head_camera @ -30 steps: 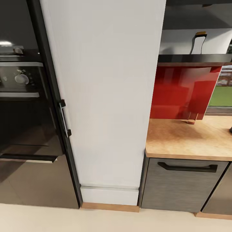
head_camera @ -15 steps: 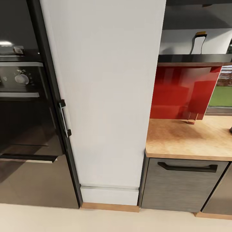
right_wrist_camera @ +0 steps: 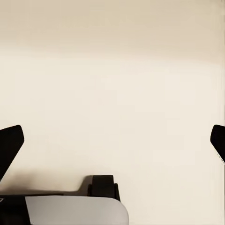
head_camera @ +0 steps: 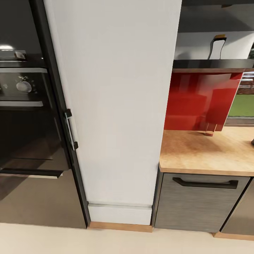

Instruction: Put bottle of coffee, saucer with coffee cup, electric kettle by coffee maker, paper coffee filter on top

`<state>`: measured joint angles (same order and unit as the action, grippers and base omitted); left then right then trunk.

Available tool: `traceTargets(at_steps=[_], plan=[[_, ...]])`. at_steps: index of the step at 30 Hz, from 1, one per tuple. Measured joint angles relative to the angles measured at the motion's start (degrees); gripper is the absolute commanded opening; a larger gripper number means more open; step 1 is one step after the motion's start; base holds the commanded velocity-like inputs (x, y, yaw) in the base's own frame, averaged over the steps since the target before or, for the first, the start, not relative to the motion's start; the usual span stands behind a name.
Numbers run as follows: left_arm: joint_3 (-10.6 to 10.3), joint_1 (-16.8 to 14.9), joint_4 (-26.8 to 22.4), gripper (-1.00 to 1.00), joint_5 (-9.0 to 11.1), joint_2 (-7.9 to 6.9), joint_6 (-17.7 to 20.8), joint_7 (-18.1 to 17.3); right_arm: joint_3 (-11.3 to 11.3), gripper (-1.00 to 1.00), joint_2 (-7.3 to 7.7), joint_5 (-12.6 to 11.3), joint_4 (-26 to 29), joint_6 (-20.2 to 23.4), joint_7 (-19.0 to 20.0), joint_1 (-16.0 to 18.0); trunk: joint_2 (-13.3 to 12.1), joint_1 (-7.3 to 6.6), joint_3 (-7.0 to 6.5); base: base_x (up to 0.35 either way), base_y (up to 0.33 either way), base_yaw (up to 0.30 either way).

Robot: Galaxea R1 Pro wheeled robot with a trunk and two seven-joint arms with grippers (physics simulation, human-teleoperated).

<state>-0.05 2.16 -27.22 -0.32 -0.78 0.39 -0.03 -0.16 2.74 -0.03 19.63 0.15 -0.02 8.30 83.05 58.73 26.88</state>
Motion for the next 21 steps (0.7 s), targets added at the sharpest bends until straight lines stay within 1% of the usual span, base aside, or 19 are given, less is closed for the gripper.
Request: traceTargets(at_steps=[2, 4, 5, 10, 13, 21], plan=[[0.02, 0.01, -1.92, 1.00, -0.06, -0.03, 0.09, -0.02, 0.00, 1.00, 0.06, -0.02, 0.25, -0.03, -0.02, 0.04, 0.00, 0.00, 0.00, 0.000, 0.000, 0.000], [0.07, 0.00, -5.67, 1.00, -0.46, -0.09, 0.21, 0.02, 0.06, 1.00, 0.13, 0.20, 1.81, -0.06, -0.05, 0.19, 0.00, 0.00, 0.00, 0.000, 0.000, -0.085], [0.07, 0.01, -5.96, 1.00, -0.75, -0.09, 0.22, 0.02, 0.06, 1.00, 0.14, 0.21, 1.92, -0.06, -0.06, 0.18, 0.00, 0.00, 0.00, 0.000, 0.000, -0.133], [-0.06, 0.01, -6.20, 1.00, -3.17, 0.03, -0.21, 0.02, 0.00, 1.00, 0.16, -0.07, 2.05, 0.00, 0.13, 0.19, 0.00, 0.00, -0.01, 0.000, 0.000, -0.211], [-0.15, 0.01, -6.09, 1.00, -3.44, 0.31, -0.29, 0.03, 0.00, 1.00, 0.17, -0.11, 1.87, 0.00, 0.10, 0.15, 0.00, 0.00, -0.06, 0.000, 0.000, -0.247], [-0.12, 0.01, -6.06, 1.00, -3.50, 0.35, -0.31, 0.03, 0.00, 1.00, 0.24, -0.13, 1.75, 0.01, 0.10, 0.04, 0.00, 0.00, -0.25, 0.000, 0.000, -0.250]])
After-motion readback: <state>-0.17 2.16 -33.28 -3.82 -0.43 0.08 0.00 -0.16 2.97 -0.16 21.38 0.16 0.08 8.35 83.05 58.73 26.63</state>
